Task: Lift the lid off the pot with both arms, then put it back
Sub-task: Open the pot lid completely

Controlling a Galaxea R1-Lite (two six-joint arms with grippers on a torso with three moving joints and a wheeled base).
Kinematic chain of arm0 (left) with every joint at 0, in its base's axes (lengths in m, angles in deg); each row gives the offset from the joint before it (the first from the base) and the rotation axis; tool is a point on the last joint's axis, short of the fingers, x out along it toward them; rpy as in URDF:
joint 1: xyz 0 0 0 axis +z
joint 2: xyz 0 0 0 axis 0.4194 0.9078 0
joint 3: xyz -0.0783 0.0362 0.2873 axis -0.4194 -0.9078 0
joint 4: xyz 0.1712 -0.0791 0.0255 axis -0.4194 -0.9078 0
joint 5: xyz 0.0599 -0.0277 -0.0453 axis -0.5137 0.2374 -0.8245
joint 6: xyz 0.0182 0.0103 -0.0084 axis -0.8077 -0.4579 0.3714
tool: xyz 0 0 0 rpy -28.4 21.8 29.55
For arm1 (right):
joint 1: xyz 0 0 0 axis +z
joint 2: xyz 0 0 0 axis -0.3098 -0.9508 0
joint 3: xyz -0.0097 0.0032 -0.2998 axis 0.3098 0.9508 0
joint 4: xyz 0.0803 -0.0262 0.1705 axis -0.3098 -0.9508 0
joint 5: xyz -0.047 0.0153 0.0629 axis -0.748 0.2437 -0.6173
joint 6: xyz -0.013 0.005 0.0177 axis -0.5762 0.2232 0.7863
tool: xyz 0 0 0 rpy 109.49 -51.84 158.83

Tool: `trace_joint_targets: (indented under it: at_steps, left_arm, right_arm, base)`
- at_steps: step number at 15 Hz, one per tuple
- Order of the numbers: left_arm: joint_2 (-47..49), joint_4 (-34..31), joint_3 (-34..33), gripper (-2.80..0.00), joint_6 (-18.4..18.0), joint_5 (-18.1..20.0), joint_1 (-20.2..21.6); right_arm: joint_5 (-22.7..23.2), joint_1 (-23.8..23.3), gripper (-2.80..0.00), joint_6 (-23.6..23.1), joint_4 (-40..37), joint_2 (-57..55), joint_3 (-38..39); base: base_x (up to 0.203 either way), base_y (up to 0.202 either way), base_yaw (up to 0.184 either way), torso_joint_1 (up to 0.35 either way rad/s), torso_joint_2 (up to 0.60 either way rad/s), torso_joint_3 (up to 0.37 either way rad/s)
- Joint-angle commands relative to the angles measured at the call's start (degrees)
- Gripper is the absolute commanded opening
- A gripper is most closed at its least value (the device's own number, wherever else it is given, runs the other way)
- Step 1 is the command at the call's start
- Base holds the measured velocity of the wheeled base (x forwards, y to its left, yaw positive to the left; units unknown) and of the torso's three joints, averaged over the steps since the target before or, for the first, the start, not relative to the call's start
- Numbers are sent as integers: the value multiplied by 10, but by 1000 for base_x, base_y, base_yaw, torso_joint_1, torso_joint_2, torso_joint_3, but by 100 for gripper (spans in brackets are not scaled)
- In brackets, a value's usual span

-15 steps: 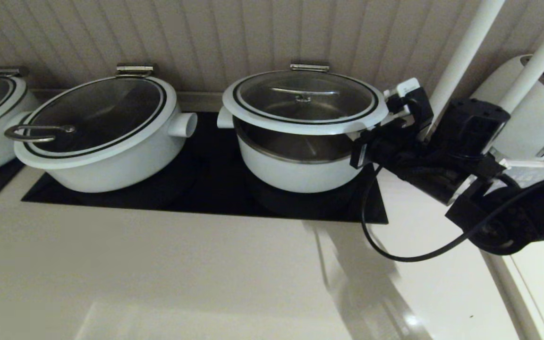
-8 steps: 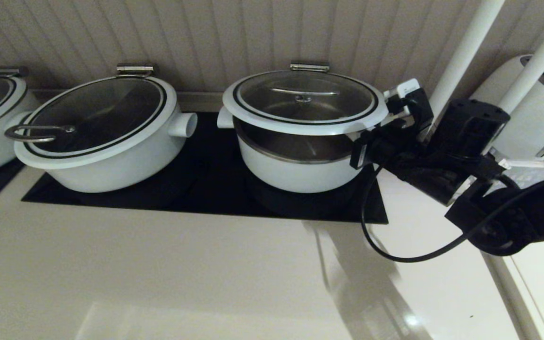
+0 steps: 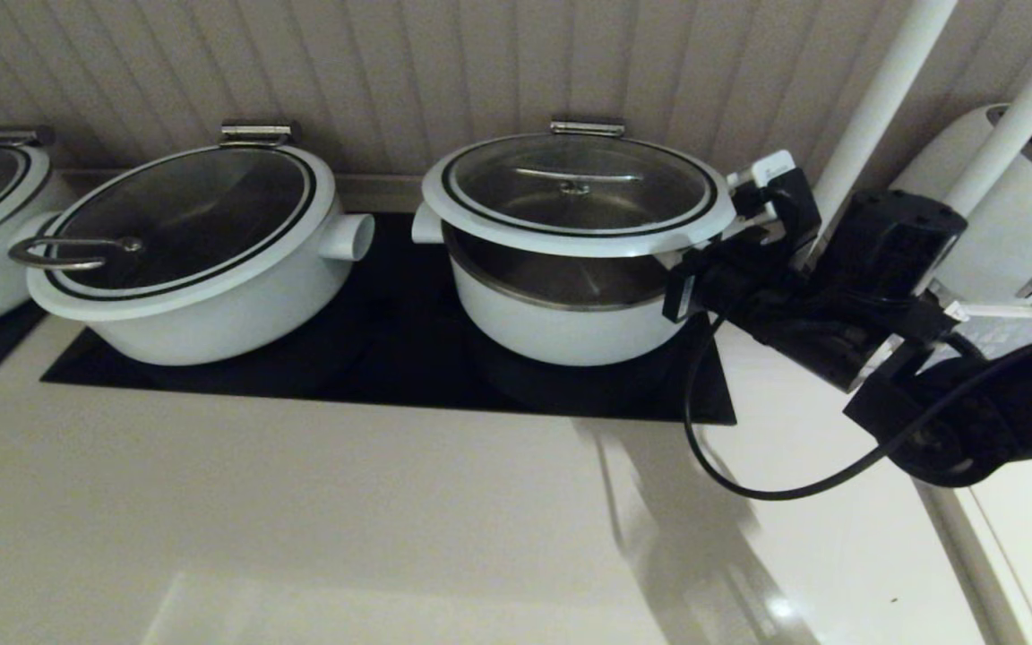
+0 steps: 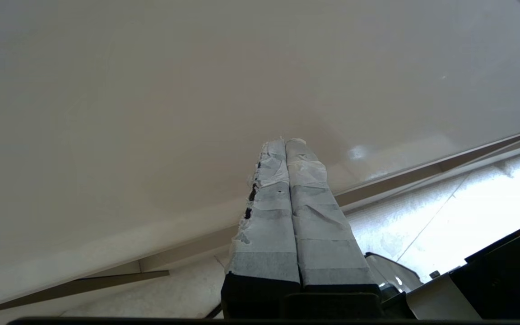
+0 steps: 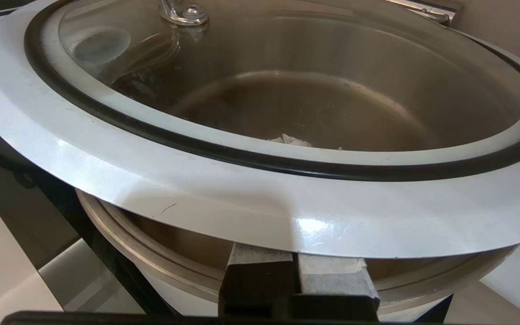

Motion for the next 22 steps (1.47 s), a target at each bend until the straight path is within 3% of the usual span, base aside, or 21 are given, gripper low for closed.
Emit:
trace_joint_targets:
  at_steps: [1, 6, 9, 12, 14, 16, 19, 22]
  left_arm:
    - [4, 0, 0, -280, 1, -1, 0]
    - [4, 0, 0, -280, 1, -1, 19]
    - [4, 0, 0, -280, 1, -1, 77]
    - [6, 0, 0, -280, 1, -1, 177]
    - [7, 0, 0, -280, 1, -1, 195]
    - [22, 0, 0, -280, 1, -1, 240]
    - [-3, 0, 0, -280, 1, -1, 257]
    - [-112, 0, 0, -280, 2, -1, 257]
  right_arm:
    - [1, 1, -280, -1, 8, 1, 0]
    - [1, 2, -280, -1, 14, 1, -1]
    - [0, 1, -280, -1, 14, 3, -1]
    - [-1, 1, -280, -1, 14, 6, 1]
    - [-1, 1, -280, -1, 14, 8, 1]
    - [-2, 1, -280, -1, 14, 12, 2]
    - [-2, 1, -280, -1, 14, 15, 3]
    - [-2, 2, -280, -1, 14, 15, 3]
  base:
    - [0, 0, 0, 0, 0, 0]
    - [0, 0, 0, 0, 0, 0]
    - [0, 0, 0, 0, 0, 0]
    - [0, 0, 0, 0, 0, 0]
    - [0, 0, 0, 0, 0, 0]
    - [0, 0, 0, 0, 0, 0]
    - [0, 0, 0, 0, 0, 0]
    - [0, 0, 0, 0, 0, 0]
